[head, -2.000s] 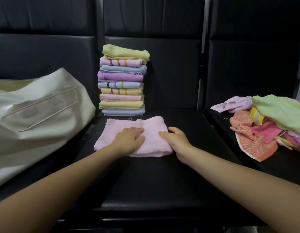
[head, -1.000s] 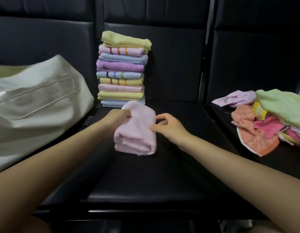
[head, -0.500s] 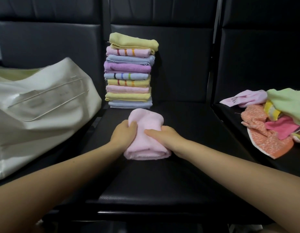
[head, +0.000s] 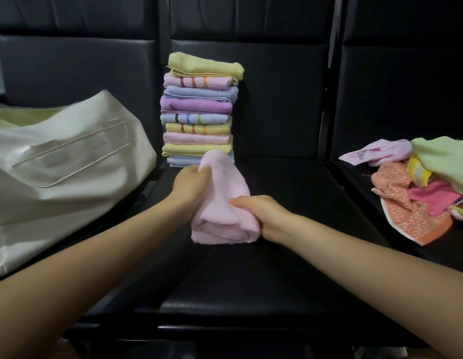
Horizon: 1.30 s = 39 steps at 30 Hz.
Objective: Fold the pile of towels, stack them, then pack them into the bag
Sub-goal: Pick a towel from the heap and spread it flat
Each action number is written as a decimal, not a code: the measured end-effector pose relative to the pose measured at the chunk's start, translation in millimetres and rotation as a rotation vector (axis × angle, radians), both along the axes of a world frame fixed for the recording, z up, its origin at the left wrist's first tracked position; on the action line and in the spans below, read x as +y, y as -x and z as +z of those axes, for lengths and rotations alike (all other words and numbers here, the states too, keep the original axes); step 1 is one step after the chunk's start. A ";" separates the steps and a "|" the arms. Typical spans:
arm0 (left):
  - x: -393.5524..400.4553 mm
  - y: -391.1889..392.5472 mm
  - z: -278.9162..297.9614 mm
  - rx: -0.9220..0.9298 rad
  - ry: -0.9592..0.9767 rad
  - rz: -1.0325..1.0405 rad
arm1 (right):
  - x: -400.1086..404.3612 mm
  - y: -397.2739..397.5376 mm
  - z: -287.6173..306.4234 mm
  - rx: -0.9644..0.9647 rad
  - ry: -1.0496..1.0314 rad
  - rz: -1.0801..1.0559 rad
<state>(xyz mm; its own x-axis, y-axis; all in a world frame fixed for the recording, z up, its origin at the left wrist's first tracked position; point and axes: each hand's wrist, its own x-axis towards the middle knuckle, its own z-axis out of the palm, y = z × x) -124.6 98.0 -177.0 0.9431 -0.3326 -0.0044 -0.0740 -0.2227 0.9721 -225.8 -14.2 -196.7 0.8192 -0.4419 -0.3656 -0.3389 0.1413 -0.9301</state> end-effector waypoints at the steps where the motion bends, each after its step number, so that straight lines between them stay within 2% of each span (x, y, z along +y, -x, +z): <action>1: -2.2 0.4 -1.6 0.022 -0.014 -0.014 | -0.1 -0.2 -0.5 0.006 -0.007 -0.009; 4: -1.7 3.7 -12.0 0.116 -0.079 -0.012 | -1.4 -0.1 -2.1 0.003 -0.103 -0.028; 7: 1.6 6.8 -26.3 0.055 -0.167 0.003 | -2.8 1.8 -0.4 -0.011 -0.239 -0.016; 10: 0.5 15.6 -28.5 0.028 -0.140 0.021 | -3.8 6.7 4.6 -0.009 -0.330 0.020; 15: -0.2 26.1 -31.4 0.015 -0.081 -0.010 | 0.8 15.7 15.2 0.043 -0.320 0.018; 18: -2.4 25.0 -28.5 -0.001 -0.067 -0.036 | -3.6 24.0 24.7 -0.014 -0.258 -0.027; 20: -3.9 26.8 -23.1 0.123 -0.010 -0.113 | -10.2 28.7 31.0 -0.076 -0.244 -0.040; 23: -7.8 29.3 -14.2 0.388 0.206 -0.320 | -22.2 30.6 37.4 -0.147 -0.239 -0.004; 28: -6.0 25.8 2.4 0.647 0.200 -0.539 | -40.9 30.4 39.8 -0.169 -0.207 0.147; 32: -8.7 24.7 2.8 0.733 0.335 -0.417 | -49.2 30.8 38.2 -0.063 -0.104 0.219; 34: -11.6 25.7 1.7 0.741 0.376 -0.339 | -50.9 29.7 34.4 -0.037 -0.086 0.172; 36: -15.8 24.7 3.1 0.732 0.427 -0.284 | -54.2 26.5 27.3 -0.094 -0.196 0.038; 39: -31.4 15.2 4.2 0.784 0.607 -0.200 | -63.5 20.5 14.9 -0.197 -0.505 -0.128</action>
<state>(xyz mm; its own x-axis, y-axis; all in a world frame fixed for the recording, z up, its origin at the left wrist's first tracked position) -139.8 66.6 -172.8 0.6733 -0.6363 -0.3765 0.6526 0.2723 0.7071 -246.3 -77.8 -181.8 0.8449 -0.3518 -0.4029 -0.1161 0.6148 -0.7801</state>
